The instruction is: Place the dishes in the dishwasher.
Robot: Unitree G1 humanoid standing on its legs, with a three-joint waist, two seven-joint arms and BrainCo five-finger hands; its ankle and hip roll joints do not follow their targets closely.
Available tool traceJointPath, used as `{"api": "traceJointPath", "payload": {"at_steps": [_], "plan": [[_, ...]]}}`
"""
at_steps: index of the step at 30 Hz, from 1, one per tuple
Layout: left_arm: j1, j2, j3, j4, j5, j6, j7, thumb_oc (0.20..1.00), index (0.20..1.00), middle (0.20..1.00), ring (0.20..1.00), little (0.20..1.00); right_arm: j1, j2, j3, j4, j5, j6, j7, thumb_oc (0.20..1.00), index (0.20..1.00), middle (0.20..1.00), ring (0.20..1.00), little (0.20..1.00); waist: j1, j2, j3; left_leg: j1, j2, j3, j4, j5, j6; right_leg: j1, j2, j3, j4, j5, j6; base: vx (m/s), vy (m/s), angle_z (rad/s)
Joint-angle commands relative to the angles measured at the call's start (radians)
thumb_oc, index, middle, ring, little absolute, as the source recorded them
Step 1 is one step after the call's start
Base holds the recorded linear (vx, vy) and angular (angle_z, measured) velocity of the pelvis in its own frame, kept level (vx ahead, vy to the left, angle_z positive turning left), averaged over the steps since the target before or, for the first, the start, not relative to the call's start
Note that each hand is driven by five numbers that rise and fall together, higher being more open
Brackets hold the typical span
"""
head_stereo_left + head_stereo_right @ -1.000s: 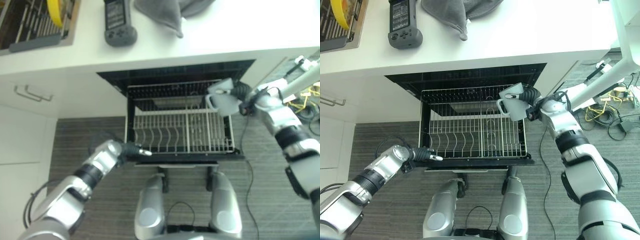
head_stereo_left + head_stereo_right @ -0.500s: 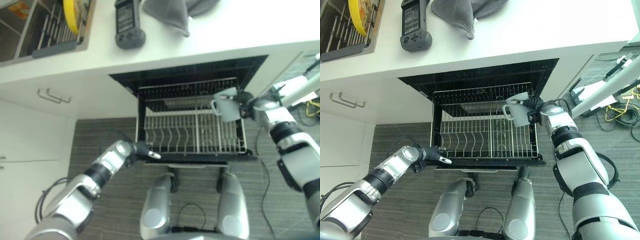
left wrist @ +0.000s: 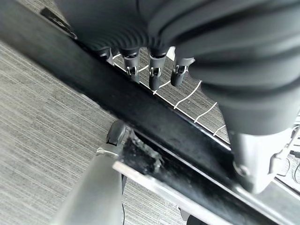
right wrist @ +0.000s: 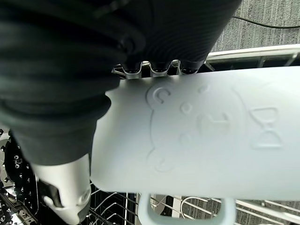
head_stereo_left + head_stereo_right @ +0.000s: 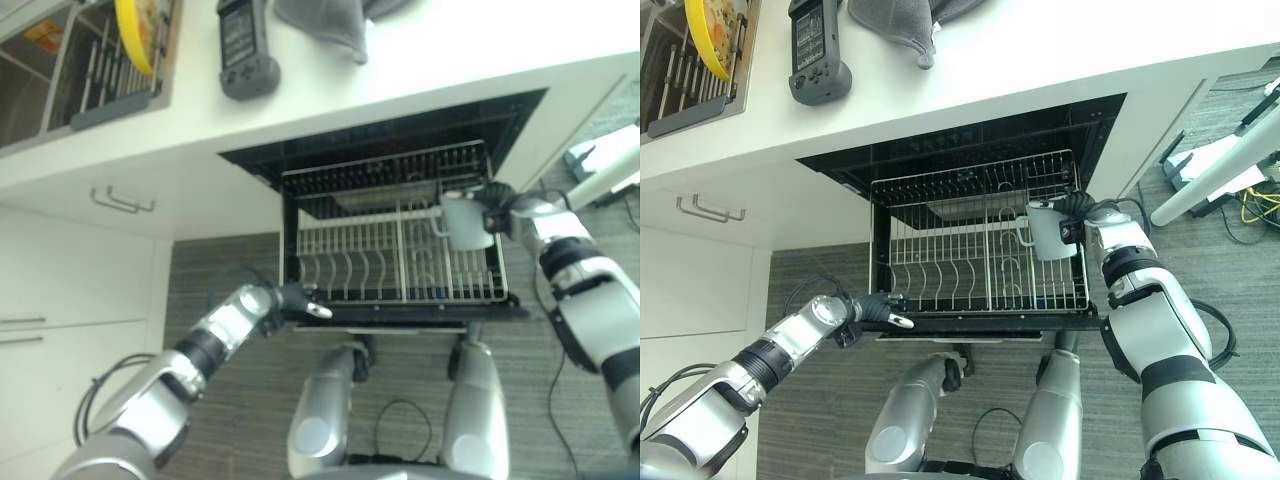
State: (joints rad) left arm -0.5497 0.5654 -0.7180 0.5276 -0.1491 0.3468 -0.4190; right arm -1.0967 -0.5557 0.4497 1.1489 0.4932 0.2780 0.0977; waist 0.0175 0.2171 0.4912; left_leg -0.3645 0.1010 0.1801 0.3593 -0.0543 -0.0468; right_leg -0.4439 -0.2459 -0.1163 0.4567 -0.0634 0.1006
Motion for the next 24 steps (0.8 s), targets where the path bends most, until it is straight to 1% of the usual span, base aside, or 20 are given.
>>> {"api": "traceJointPath", "payload": {"at_steps": [1, 6, 9, 10, 11, 13, 14, 15, 17, 19, 21, 24], "plan": [[0.3, -0.043, -0.172, -0.064, -0.117, 0.033, -0.073, 1.0, 1.0, 1.0, 1.0, 1.0, -0.105, -0.031, -0.041, -0.003, 0.001, -0.06, -0.067, 1.0, 1.0, 1.0, 1.0, 1.0, 0.025, -0.033, 0.028, -0.062, -0.001, -0.063, 0.103, -0.074, 0.006, 0.011, 0.029, -0.009, -0.059, -0.036, -0.025, 0.0, 0.0, 0.0], [0.317, -0.034, -0.169, -0.089, -0.123, 0.025, -0.048, 1.0, 1.0, 1.0, 1.0, 1.0, -0.116, -0.052, -0.035, -0.089, 0.004, -0.071, -0.115, 1.0, 1.0, 1.0, 1.0, 1.0, 0.018, -0.041, 0.029, -0.058, 0.003, -0.058, 0.098, -0.076, 0.007, 0.011, 0.035, -0.005, -0.059, -0.038, -0.027, 0.01, 0.005, -0.02], [0.336, -0.026, -0.157, -0.097, -0.125, -0.006, -0.014, 1.0, 1.0, 1.0, 1.0, 1.0, -0.108, -0.064, -0.028, -0.213, 0.024, -0.081, -0.176, 1.0, 1.0, 1.0, 1.0, 1.0, 0.01, -0.052, 0.029, -0.055, 0.007, -0.053, 0.093, -0.076, 0.007, 0.013, 0.043, 0.0, -0.06, -0.04, -0.03, 0.02, 0.011, -0.07], [0.342, -0.023, -0.151, -0.102, -0.123, -0.029, 0.003, 1.0, 1.0, 1.0, 1.0, 1.0, -0.102, -0.068, -0.028, -0.25, 0.032, -0.08, -0.19, 1.0, 1.0, 1.0, 1.0, 1.0, 0.007, -0.054, 0.029, -0.053, 0.008, -0.052, 0.093, -0.076, 0.007, 0.013, 0.044, 0.001, -0.06, -0.041, -0.031, 0.03, 0.024, -0.1], [0.355, -0.013, -0.128, -0.131, -0.166, -0.107, 0.087, 1.0, 1.0, 1.0, 1.0, 1.0, -0.077, -0.078, -0.046, -0.34, 0.06, -0.077, -0.218, 1.0, 1.0, 1.0, 1.0, 1.0, -0.002, -0.06, 0.029, -0.05, 0.012, -0.048, 0.092, -0.076, 0.006, 0.016, 0.049, 0.006, -0.06, -0.041, -0.032, 0.03, 0.028, -0.08], [0.36, -0.002, -0.084, -0.194, -0.221, -0.173, 0.185, 1.0, 1.0, 1.0, 1.0, 1.0, -0.03, -0.085, -0.089, -0.436, 0.098, -0.079, -0.248, 1.0, 1.0, 1.0, 1.0, 1.0, -0.007, -0.066, 0.029, -0.047, 0.013, -0.044, 0.091, -0.077, 0.009, 0.018, 0.052, 0.01, -0.059, -0.043, -0.033, -0.01, 0.008, -0.03], [0.363, 0.01, -0.056, -0.245, -0.243, -0.208, 0.244, 1.0, 1.0, 1.0, 1.0, 1.0, 0.01, -0.092, -0.118, -0.498, 0.109, -0.091, -0.266, 1.0, 1.0, 1.0, 1.0, 1.0, -0.01, -0.072, 0.029, -0.061, 0.014, -0.034, 0.087, -0.053, 0.019, 0.007, 0.051, 0.003, -0.067, -0.019, -0.041, -0.06, -0.027, -0.02], [0.367, 0.026, -0.024, -0.306, -0.253, -0.241, 0.298, 1.0, 1.0, 1.0, 1.0, 1.0, 0.056, -0.098, -0.147, -0.576, 0.12, -0.093, -0.284, 1.0, 1.0, 1.0, 1.0, 1.0, -0.011, -0.077, 0.029, -0.061, 0.013, -0.036, 0.087, -0.053, 0.022, 0.008, 0.052, 0.003, -0.068, -0.018, -0.042, -0.06, -0.04, -0.01], [0.377, 0.046, 0.026, -0.394, -0.264, -0.258, 0.35, 1.0, 1.0, 1.0, 1.0, 1.0, 0.147, -0.104, -0.202, -0.698, 0.121, -0.096, -0.3, 1.0, 1.0, 1.0, 1.0, 1.0, -0.014, -0.085, 0.029, -0.062, 0.012, -0.037, 0.089, -0.055, 0.027, 0.013, 0.053, -0.003, -0.071, -0.014, -0.042, 0.01, -0.052, 0.01], [0.382, 0.046, 0.069, -0.447, -0.246, -0.302, 0.395, 1.0, 1.0, 1.0, 1.0, 1.0, 0.246, -0.093, -0.249, -0.796, 0.12, -0.117, -0.318, 1.0, 1.0, 1.0, 1.0, 1.0, -0.017, -0.098, 0.029, -0.056, 0.012, -0.038, 0.083, -0.057, 0.031, 0.027, 0.054, -0.012, -0.083, -0.012, -0.042, 0.01, -0.052, 0.01], [0.383, 0.046, 0.085, -0.469, -0.234, -0.324, 0.423, 1.0, 1.0, 1.0, 1.0, 1.0, 0.296, -0.091, -0.264, -0.844, 0.123, -0.127, -0.332, 1.0, 1.0, 1.0, 1.0, 1.0, -0.022, -0.106, 0.029, -0.049, 0.013, -0.037, 0.08, -0.057, 0.031, 0.037, 0.056, -0.015, -0.089, -0.01, -0.043, 0.0, 0.0, 0.0], [0.38, 0.044, 0.143, -0.531, -0.236, -0.353, 0.459, 1.0, 1.0, 1.0, 1.0, 1.0, 0.43, -0.08, -0.298, -0.964, 0.134, -0.146, -0.361, 1.0, 1.0, 1.0, 1.0, 1.0, -0.033, -0.129, 0.029, -0.037, 0.017, -0.032, 0.073, -0.057, 0.034, 0.055, 0.059, -0.019, -0.101, -0.006, -0.043, 0.01, -0.033, -0.02]]}}
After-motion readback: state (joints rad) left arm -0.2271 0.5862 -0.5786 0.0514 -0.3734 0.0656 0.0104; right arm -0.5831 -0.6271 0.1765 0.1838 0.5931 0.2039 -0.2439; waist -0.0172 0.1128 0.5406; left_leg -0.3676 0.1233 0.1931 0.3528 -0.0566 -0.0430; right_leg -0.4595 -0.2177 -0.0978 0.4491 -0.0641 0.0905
